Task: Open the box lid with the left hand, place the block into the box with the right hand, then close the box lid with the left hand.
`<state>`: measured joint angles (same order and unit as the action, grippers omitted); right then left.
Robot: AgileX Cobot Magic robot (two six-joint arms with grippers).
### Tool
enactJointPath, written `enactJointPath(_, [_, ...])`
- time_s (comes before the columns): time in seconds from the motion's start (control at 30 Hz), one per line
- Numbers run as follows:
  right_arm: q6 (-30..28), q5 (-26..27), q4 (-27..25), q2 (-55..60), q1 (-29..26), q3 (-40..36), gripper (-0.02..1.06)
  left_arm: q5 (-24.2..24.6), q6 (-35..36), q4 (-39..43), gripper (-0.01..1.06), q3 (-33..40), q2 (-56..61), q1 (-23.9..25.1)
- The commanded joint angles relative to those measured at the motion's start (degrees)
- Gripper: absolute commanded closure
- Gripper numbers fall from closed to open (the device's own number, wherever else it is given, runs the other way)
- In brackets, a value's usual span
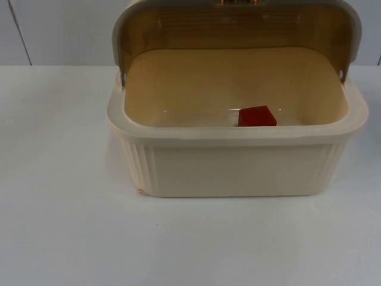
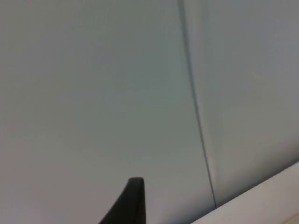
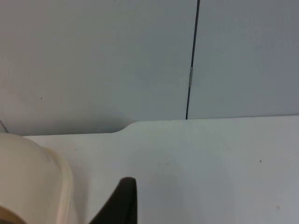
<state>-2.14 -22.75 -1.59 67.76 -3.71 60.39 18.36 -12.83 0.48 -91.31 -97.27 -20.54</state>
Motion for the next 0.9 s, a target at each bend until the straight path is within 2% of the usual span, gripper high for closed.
enactJointPath(0.0, [0.19,0.14,0.37,-0.04,0.22,-0.06,0.0,0.16,-8.4,1.66,0.02,-2.06,-2.36,-3.05])
enactJointPath(0.03, [0.19,0.14,0.37,-0.04,0.22,-0.06,0.0,0.16,-8.4,1.66,0.02,-2.06,-2.36,-3.05])
enactJointPath(0.23, [0.19,0.14,0.37,-0.04,0.22,-0.06,0.0,0.96,-31.78,14.21,0.05,-2.18,-3.67,-10.37])
enactJointPath(0.27, [0.19,0.14,0.37,-0.04,0.22,-0.06,0.0,0.96,-31.78,14.21,0.05,-2.18,-3.67,-10.37])
enactJointPath(0.33, [0.19,0.14,0.37,-0.04,0.22,-0.06,0.0,0.96,-34.68,15.43,0.16,-2.18,-4.2,-12.32])
enactJointPath(0.4, [0.19,0.14,0.37,-0.04,0.22,-0.06,0.0,0.74,-34.8,15.73,0.37,-2.18,-4.85,-13.11])
enactJointPath(0.43, [0.19,0.14,0.37,-0.04,0.22,-0.06,0.0,0.74,-34.8,15.73,0.37,-2.18,-4.85,-13.11])
enactJointPath(0.6, [0.19,0.14,0.37,-0.04,0.22,-0.06,0.0,0.17,-34.25,15.34,0.97,-2.18,-5.49,-13.45])
enactJointPath(0.63, [0.19,0.14,0.37,-0.04,0.22,-0.06,0.0,0.17,-34.25,15.34,0.97,-2.18,-5.49,-13.45])
enactJointPath(0.67, [0.19,0.14,0.37,-0.04,0.22,-0.06,0.0,0.17,-33.61,15.44,1.05,-2.18,-5.49,-13.35])
enactJointPath(0.8, [0.19,0.14,0.37,-0.04,0.22,-0.06,0.0,0.17,-31.18,15.05,1.05,-2.18,-5.49,-13.35])
enactJointPath(0.87, [0.19,0.14,0.37,-0.04,0.22,-0.06,0.0,-0.78,-29.94,12.14,1.05,-2.18,-5.49,-13.35])
